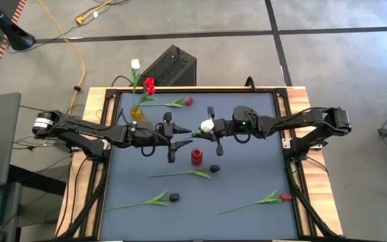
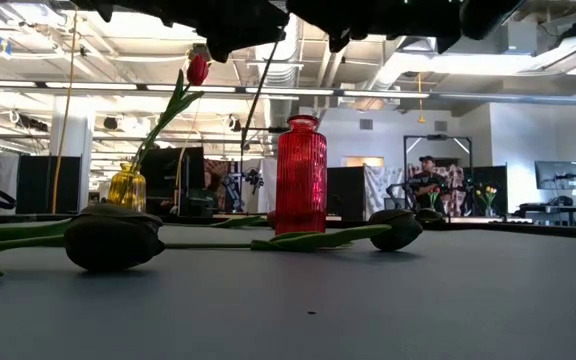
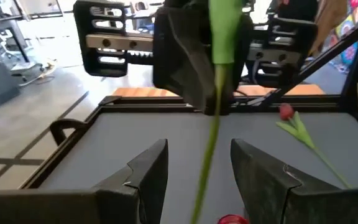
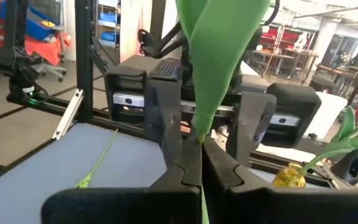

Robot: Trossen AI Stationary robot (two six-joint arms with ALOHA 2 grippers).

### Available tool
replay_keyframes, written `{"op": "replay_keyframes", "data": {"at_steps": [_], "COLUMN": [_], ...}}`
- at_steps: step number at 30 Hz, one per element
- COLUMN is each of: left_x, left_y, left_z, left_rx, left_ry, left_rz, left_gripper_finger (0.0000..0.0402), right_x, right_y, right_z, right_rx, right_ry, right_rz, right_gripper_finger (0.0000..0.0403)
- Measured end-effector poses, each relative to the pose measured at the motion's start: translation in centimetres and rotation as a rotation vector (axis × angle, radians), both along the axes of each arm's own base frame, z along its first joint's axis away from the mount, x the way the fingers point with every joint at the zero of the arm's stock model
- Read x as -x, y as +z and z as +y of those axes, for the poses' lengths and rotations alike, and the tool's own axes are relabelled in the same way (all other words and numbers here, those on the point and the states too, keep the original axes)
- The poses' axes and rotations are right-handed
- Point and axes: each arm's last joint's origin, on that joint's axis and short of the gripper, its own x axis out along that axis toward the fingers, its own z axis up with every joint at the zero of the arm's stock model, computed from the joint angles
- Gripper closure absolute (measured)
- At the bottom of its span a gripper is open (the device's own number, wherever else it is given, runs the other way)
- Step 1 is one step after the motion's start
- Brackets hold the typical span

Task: Sort flowers into vase by color
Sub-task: Put the black tulip into the yellow vase

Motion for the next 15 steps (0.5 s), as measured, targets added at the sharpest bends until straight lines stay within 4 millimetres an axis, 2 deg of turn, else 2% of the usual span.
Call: {"op": "replay_keyframes", "data": {"at_steps": [8, 15], "left_x": [0.02, 0.02], "left_y": [-0.12, -0.14], "left_z": [0.01, 0.02], "left_rx": [-0.001, 0.0], "left_ry": [0.0, 0.001], "left_rz": [0.013, 0.015], "left_gripper_finger": [0.0244, 0.0311], "right_x": [-0.1, -0.09], "right_y": [-0.15, -0.13], "right_z": [-0.12, -0.26], "right_rx": [0.0, 0.005], "right_ry": [-0.003, -0.008], "right_rz": [0.002, -0.001], "right_gripper_finger": [0.038, 0.038]}}
